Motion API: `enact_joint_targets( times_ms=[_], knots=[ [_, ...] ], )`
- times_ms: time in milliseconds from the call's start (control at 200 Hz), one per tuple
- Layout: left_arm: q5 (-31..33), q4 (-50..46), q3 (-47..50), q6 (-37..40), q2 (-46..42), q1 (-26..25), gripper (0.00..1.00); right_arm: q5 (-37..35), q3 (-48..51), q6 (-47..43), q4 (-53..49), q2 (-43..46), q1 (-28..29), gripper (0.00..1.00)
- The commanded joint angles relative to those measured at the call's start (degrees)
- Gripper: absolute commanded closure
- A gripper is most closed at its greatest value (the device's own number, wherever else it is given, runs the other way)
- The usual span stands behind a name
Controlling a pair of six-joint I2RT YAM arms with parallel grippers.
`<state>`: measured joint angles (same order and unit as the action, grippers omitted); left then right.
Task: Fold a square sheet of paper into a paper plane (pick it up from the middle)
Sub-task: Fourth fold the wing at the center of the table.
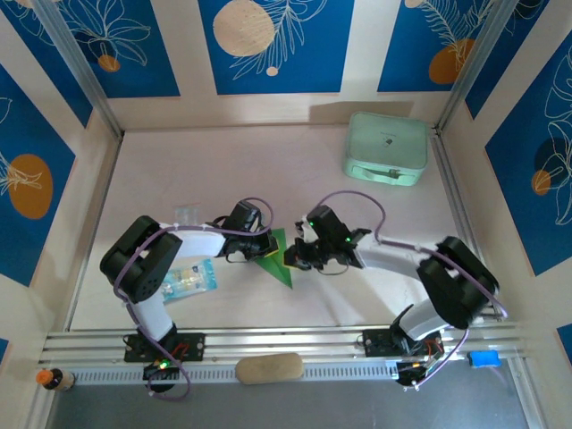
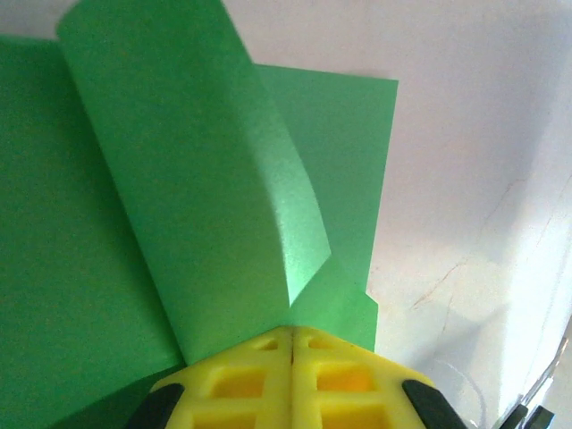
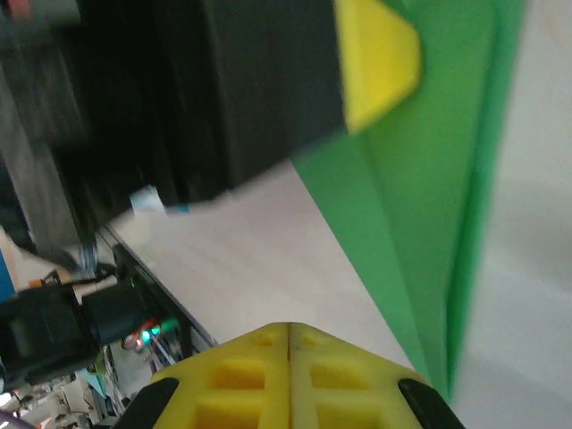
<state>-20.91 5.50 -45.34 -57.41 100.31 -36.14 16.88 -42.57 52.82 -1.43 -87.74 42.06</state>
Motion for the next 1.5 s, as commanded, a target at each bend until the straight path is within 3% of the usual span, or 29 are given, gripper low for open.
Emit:
enact_joint_targets(
  times_ms=[0,340,595,720,885,1120,1355,1495],
  knots=[
    [4.2,-4.8,2.3,-1.2,1.2,0.8,1.00,0.7,-3.3,-1.4,-2.3,-6.1,0.1,0.94],
    [4.2,-6.4,1.0,-0.9,1.5,0.9,1.00,-1.9,-5.9,-1.8,-2.8,-16.3,0.0,0.94],
    [3.4,-5.5,-0.6,0.8,-1.5,0.8,1.00,2.0,4.0,-4.9,-1.0,-15.2,-1.7,0.95],
    [2.5,-4.9,-1.1,1.2,-4.3,0.7,0.93,5.3,5.4,-7.1,0.4,-14.7,-3.8,0.95],
    [-0.2,-1.1,2.0,0.0,-7.1,-0.3,0.98,7.2,5.4,-7.8,1.8,-14.0,-5.2,0.96],
    [-2.9,3.5,2.3,-1.5,-1.7,-2.1,1.00,7.5,6.2,-7.9,2.2,-14.0,-5.4,0.96],
    [3.7,-2.6,3.1,0.2,0.5,-0.3,1.00,7.0,8.8,-7.3,3.2,-14.2,-5.2,0.96],
    [3.9,-3.2,2.1,1.9,1.8,1.7,1.00,6.5,9.5,-7.5,2.9,-14.0,-5.2,0.97]
  ],
)
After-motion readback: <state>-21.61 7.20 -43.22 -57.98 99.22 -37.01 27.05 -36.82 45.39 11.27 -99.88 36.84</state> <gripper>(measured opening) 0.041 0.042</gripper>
